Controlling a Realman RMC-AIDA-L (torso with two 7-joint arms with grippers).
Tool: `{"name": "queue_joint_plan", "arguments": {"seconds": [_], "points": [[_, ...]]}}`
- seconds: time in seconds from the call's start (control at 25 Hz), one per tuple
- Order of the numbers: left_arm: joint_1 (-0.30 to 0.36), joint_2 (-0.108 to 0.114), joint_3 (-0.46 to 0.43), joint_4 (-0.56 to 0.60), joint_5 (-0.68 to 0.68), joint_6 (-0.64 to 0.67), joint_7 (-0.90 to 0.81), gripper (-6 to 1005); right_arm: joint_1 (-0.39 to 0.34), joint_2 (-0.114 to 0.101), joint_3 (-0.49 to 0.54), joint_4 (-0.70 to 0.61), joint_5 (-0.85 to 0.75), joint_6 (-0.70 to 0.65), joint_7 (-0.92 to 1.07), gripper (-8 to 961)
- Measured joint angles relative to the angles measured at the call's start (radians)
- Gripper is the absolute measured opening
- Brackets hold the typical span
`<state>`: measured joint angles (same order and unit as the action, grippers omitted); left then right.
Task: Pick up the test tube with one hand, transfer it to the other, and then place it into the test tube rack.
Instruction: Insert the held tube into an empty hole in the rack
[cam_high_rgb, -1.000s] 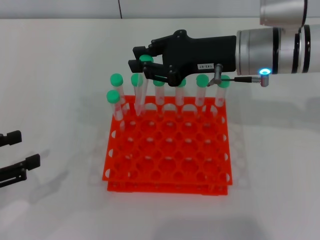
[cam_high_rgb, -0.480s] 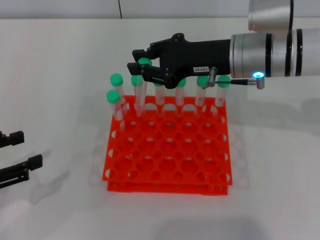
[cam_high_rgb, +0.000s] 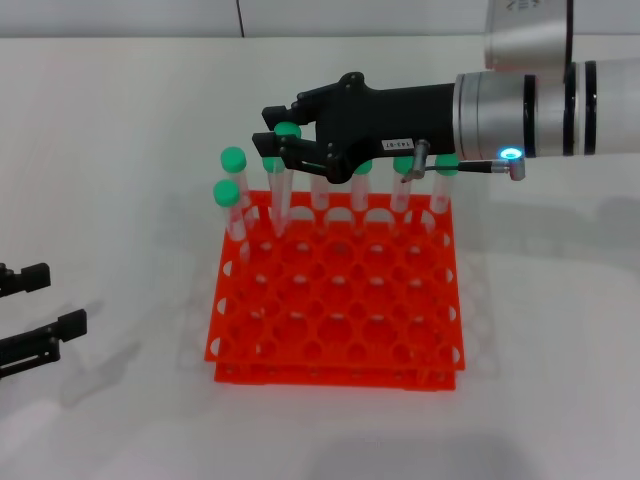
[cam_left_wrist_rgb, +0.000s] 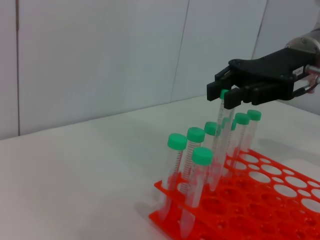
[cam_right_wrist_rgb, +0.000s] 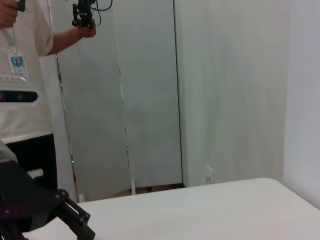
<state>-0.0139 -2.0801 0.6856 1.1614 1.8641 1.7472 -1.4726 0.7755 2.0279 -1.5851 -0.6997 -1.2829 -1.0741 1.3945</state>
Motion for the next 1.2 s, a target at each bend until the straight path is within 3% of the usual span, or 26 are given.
{"name": "queue_joint_plan", "arguments": {"seconds": [1.2], "points": [[-0.037,0.002,0.0,-0.029,0.013,-0.003,0.0,742,0.024,-0.002,-0.09,0.011,-0.03,0.081,-0.001,269]]}}
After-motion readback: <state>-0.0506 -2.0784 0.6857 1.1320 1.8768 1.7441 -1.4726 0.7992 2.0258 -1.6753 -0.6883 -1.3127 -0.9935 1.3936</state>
